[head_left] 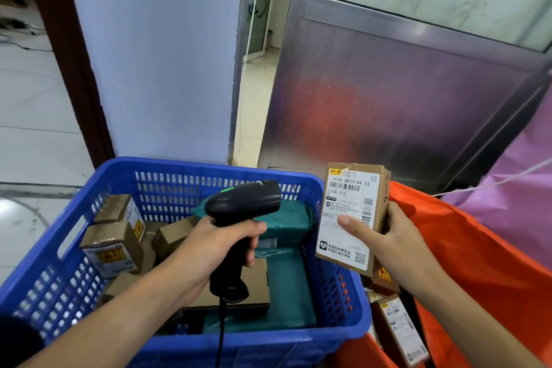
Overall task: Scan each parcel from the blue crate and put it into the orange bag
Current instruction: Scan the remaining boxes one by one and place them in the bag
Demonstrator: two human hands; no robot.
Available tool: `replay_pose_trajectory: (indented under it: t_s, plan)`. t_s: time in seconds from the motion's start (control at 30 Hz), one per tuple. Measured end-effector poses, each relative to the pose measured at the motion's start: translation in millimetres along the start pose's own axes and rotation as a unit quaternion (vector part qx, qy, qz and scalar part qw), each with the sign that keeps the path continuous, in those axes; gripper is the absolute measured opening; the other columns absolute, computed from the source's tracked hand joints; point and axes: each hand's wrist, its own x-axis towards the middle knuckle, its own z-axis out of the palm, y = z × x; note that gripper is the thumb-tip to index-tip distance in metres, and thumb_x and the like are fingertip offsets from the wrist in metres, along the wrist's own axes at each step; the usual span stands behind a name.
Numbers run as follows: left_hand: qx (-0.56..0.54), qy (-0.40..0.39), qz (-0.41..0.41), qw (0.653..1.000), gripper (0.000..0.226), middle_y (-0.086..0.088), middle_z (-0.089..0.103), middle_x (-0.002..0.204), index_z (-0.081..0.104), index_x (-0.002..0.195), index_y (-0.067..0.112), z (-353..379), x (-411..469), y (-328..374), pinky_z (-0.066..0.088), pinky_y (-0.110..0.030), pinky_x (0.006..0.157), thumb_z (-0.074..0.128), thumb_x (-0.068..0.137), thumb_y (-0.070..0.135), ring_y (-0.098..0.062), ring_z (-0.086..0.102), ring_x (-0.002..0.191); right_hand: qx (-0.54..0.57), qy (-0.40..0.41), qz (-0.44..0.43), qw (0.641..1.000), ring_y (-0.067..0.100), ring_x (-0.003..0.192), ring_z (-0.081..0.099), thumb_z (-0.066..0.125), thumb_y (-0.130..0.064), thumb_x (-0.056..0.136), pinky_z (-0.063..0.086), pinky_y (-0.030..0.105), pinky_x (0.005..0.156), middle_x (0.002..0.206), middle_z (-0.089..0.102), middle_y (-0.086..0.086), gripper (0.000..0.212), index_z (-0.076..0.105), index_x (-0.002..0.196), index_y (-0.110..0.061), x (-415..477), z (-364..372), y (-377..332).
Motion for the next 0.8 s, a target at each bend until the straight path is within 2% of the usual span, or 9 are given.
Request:
replay_pose_trajectory:
  t_s: [0.27, 0.6, 0.8]
  plan:
    - [0.015, -0.013, -0.002, 1.0, 0.017, -0.012, 0.061, 0.072, 0.072, 0.072, 0.009, -0.4, -0.3, -1.3, 0.055, -0.035, 0.065, 0.076, 0.088, 0.011, -0.022, 0.058, 0.059, -0.001, -0.003, -0.002, 1.0, -0.002, 0.081, 0.074, 0.083, -0.04, 0.081, 0.058, 0.019, 0.055, 0.101, 0.073, -0.013, 0.045, 0.055, 0.115, -0.031, -1.3, 2.2, -0.9]
    - [0.032, -0.034, 0.001, 0.999, 0.018, -0.011, 0.062, 0.074, 0.072, 0.072, 0.012, -1.6, -1.1, 0.0, 0.055, -0.036, 0.07, 0.079, 0.088, 0.017, -0.021, 0.06, 0.063, -0.009, -0.006, -0.002, 1.0, -0.001, 0.082, 0.075, 0.083, -0.043, 0.079, 0.058, 0.019, 0.057, 0.102, 0.074, -0.012, 0.048, 0.055, 0.117, -0.03, -0.9, 2.4, -0.2]
    - [0.032, -0.036, -0.001, 0.999, 0.017, -0.01, 0.062, 0.074, 0.07, 0.074, 0.01, -0.7, -1.7, -0.7, 0.055, -0.034, 0.069, 0.074, 0.09, 0.014, -0.022, 0.06, 0.063, -0.007, -0.007, -0.004, 1.0, 0.001, 0.084, 0.075, 0.083, -0.043, 0.079, 0.06, 0.022, 0.058, 0.102, 0.076, -0.014, 0.048, 0.056, 0.116, -0.031, -0.5, 1.2, 1.6]
